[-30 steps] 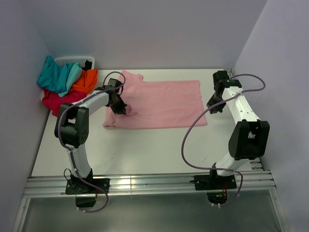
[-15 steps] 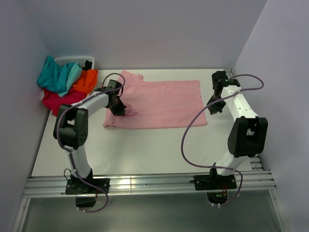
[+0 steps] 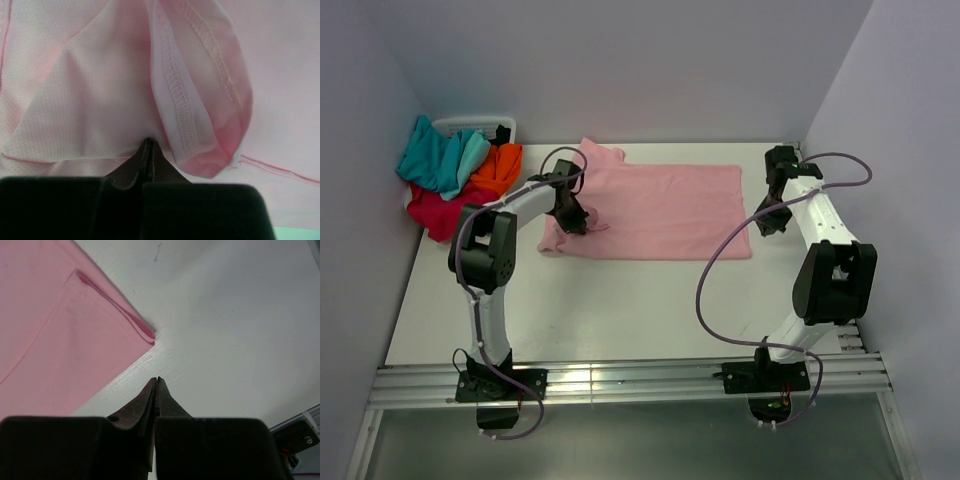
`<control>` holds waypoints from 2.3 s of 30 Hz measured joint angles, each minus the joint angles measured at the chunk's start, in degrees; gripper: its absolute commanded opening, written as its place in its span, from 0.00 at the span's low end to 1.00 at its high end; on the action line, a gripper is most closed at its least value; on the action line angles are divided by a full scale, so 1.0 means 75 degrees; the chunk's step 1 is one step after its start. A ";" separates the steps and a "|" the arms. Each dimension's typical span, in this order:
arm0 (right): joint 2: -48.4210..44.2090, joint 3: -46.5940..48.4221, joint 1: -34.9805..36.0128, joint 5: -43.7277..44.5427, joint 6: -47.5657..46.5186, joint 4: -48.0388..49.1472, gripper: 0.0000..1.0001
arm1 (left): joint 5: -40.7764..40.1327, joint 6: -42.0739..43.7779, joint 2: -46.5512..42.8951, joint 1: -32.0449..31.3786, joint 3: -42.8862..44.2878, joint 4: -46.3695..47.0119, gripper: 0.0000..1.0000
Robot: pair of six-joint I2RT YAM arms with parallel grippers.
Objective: Fold and stack the t-shirts
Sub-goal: Fold the flattened tshirt in 1/3 of the way
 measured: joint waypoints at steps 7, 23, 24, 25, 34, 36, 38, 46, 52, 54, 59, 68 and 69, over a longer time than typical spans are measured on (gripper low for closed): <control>0.0012 0.0055 -0.0102 0.0044 -0.0067 0.0003 0.00 | -0.0041 -0.0015 0.0930 -0.0017 0.1550 -0.0396 0.24; 0.0195 0.0274 -0.0108 -0.0300 -0.0134 0.0032 0.66 | 0.1058 -0.0131 0.2393 0.0318 0.5339 0.0425 0.99; 0.0192 0.0289 -0.0108 -0.0358 -0.0146 0.0041 0.66 | 0.0965 -0.0079 0.1964 0.0420 0.4774 0.0428 1.00; 0.0184 0.0291 -0.0105 -0.0425 -0.0140 0.0067 0.56 | 0.0851 -0.0017 0.1603 0.0504 0.4360 0.0382 0.99; 0.0213 0.0146 0.0624 -0.1276 0.0035 0.0586 0.00 | -0.0189 0.0533 -0.1679 0.0892 0.0157 0.0280 0.97; 0.0402 0.0149 0.0965 -0.1381 0.0090 0.0720 0.00 | -0.0248 0.0606 -0.1810 0.0898 -0.0271 0.0230 0.97; 0.0708 0.0152 0.1236 -0.1489 0.0143 0.0851 0.00 | -0.0323 0.0685 -0.1775 0.0941 -0.0551 0.0201 0.97; 0.1888 0.0490 0.1448 -0.1708 0.0286 0.0947 0.00 | -0.0641 0.0804 -0.1760 0.1341 -0.0746 0.0093 0.98; 0.1926 0.0615 0.1513 -0.1702 0.0344 0.0956 0.00 | -0.0723 0.0758 -0.1760 0.1658 -0.0871 0.0064 0.94; 0.1915 0.0522 0.1533 -0.1705 0.0356 0.0994 0.00 | -0.0720 0.0729 -0.1760 0.1711 -0.1049 0.0070 0.92; 0.1912 0.0149 0.1547 -0.1667 0.0367 0.1064 0.00 | -0.0705 0.0577 -0.1760 0.1711 -0.1612 -0.0012 0.88; 0.1915 0.0102 0.1553 -0.1480 0.0361 0.1090 0.00 | -0.0431 0.0347 -0.1647 0.1711 -0.1647 0.0187 0.69; 0.1915 0.0096 0.1553 -0.1457 0.0358 0.1105 0.00 | -0.0411 0.0344 -0.1577 0.1711 -0.1647 0.0233 0.62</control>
